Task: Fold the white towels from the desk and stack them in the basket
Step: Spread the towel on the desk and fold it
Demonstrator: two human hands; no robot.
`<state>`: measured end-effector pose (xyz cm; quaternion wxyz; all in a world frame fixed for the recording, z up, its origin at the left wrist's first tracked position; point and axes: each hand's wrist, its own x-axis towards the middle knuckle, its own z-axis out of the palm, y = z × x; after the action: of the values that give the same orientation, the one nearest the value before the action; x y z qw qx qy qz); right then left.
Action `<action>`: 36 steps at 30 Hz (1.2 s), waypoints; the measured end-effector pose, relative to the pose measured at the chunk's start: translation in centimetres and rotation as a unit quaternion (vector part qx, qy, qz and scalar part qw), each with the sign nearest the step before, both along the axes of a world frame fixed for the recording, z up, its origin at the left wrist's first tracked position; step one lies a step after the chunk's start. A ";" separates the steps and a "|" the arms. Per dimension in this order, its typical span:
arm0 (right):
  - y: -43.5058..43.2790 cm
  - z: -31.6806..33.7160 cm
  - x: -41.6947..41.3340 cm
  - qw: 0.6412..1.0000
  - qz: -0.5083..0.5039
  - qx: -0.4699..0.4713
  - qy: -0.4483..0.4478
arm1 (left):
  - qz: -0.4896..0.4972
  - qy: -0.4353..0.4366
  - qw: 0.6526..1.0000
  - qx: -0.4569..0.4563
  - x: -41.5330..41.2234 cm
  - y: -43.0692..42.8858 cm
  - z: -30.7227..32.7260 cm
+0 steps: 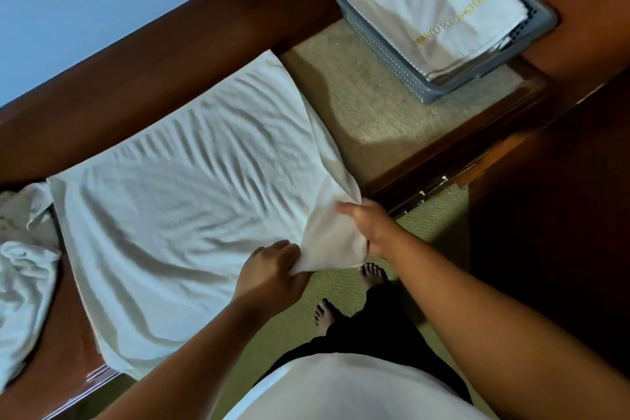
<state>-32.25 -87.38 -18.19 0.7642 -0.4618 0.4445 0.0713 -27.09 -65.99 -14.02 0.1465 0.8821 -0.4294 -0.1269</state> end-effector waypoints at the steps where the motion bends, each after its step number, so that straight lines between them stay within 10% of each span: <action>1: -0.6 0.7 0.4 0.998 0.001 -0.070 -0.006 | -0.001 0.001 1.000 -0.005 -0.2 -0.4 0.0; 9: -6.4 0.0 -4.5 0.840 0.072 -0.534 0.069 | -0.143 0.150 0.974 0.095 -4.0 -4.8 -2.2; 14: -8.5 -5.5 -8.1 0.799 0.270 -0.469 0.262 | -0.115 0.253 0.949 0.146 -2.3 -6.6 -4.0; 30: -9.8 -4.1 4.4 0.763 0.338 -0.522 0.176 | 0.190 0.200 0.952 0.134 7.3 -3.2 -4.5; 36: -11.1 -3.9 12.1 0.852 0.305 -0.401 0.145 | 0.266 0.208 0.935 0.108 10.1 -2.3 -5.3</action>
<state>-20.19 -98.47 -22.11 0.3794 -0.8247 0.3775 0.1828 -17.01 -68.26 -19.35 0.1648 0.9282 -0.1228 -0.3101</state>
